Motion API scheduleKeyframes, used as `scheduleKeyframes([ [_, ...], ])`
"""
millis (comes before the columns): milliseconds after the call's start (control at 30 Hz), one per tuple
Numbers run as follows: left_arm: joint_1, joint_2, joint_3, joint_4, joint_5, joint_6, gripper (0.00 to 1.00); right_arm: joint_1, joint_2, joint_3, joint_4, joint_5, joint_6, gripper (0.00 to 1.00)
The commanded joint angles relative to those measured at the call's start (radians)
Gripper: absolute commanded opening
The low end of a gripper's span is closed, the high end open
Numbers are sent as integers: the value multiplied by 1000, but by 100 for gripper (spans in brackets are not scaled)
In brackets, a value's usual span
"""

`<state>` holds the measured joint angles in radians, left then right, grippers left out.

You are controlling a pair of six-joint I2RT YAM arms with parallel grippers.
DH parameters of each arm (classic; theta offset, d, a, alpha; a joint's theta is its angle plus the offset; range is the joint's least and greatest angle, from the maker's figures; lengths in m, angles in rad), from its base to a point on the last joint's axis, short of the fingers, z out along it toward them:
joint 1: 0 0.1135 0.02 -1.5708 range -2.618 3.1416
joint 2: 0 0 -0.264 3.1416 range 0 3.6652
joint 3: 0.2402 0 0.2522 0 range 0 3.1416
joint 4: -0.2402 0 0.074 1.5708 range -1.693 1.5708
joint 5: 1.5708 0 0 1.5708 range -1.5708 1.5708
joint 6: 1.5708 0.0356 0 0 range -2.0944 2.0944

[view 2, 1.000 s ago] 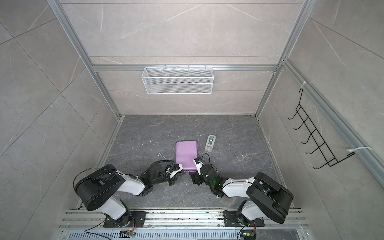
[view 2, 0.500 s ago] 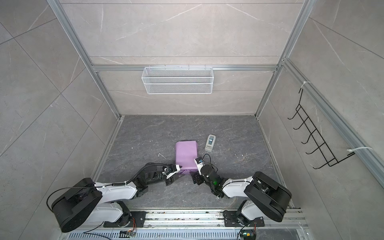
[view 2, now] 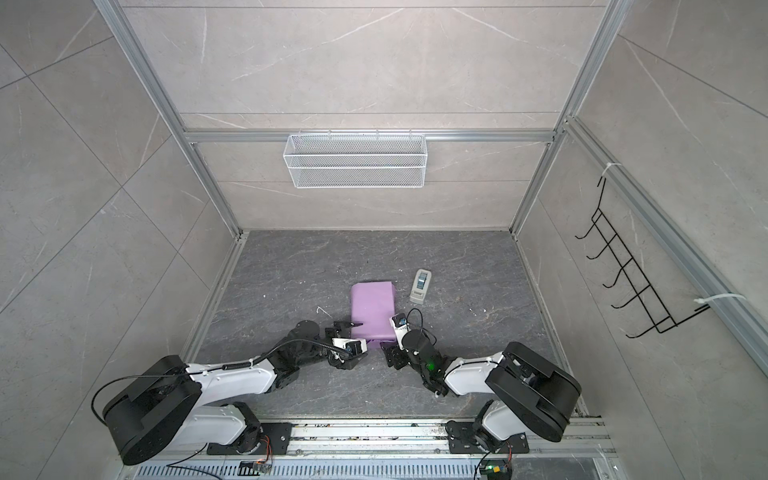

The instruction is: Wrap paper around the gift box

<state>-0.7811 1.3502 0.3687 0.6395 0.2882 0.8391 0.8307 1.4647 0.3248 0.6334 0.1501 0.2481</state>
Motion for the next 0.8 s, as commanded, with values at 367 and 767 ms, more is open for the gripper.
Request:
scheduleKeyframes([
  [367,-2,211,30,246,-99,180,95,-5,6,-1,8,0,19,77],
  [767,31,273,30,274,-69,153,90,-13,-4,-2,-1,-3,12,77],
])
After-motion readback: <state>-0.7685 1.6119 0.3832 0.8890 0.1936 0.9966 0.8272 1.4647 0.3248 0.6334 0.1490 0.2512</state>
